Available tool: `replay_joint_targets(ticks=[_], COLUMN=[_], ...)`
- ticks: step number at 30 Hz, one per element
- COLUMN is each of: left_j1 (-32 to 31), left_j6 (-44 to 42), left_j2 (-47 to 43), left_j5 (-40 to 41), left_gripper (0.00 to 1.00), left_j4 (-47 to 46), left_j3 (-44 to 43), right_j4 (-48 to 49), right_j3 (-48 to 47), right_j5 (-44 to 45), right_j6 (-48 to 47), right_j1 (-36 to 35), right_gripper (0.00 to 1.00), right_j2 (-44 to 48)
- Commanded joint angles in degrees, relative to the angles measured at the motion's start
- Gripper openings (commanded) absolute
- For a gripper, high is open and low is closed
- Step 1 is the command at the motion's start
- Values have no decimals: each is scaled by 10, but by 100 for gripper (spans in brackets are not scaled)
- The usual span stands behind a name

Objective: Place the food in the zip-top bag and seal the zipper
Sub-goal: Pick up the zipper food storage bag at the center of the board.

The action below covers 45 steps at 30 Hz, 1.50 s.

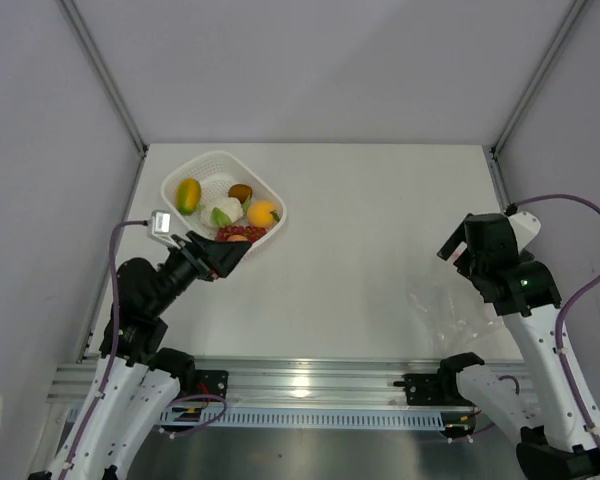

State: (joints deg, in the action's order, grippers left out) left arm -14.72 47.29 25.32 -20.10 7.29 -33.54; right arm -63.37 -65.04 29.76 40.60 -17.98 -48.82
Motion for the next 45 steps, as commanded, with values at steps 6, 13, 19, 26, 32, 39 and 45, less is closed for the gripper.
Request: replay_joint_targets(ticks=[6,13,19,26,32,39,45], left_j1=[5,6,6,6,5,6,5], left_j6=[-14,-69,-100,-101,-104,-106,-105], left_j2=[20,46,38,38,54,77,102], left_j5=[-67,-47,-40,-42,-47,-47,-88], left_gripper=[99,100,99,98,98,96,89], left_j4=[75,162,185,191,192,180,151], left_j3=[-37,-103,-120,-128,-137,-131,-124], right_j4=[14,77,224,442,398,324,350], right_j3=[68,139,230,157,-20,15,184], right_j5=[-136,-217,-358,-469,-452,-429,-450], right_j6=[-76,-46,-4,69,38,-18,-19], right_j1=[153,153,129,66,36,122,203], right_gripper=[99,99,98,97,98,99,92], right_j2=[-31,-41,-61,-240,-351,-249,-150])
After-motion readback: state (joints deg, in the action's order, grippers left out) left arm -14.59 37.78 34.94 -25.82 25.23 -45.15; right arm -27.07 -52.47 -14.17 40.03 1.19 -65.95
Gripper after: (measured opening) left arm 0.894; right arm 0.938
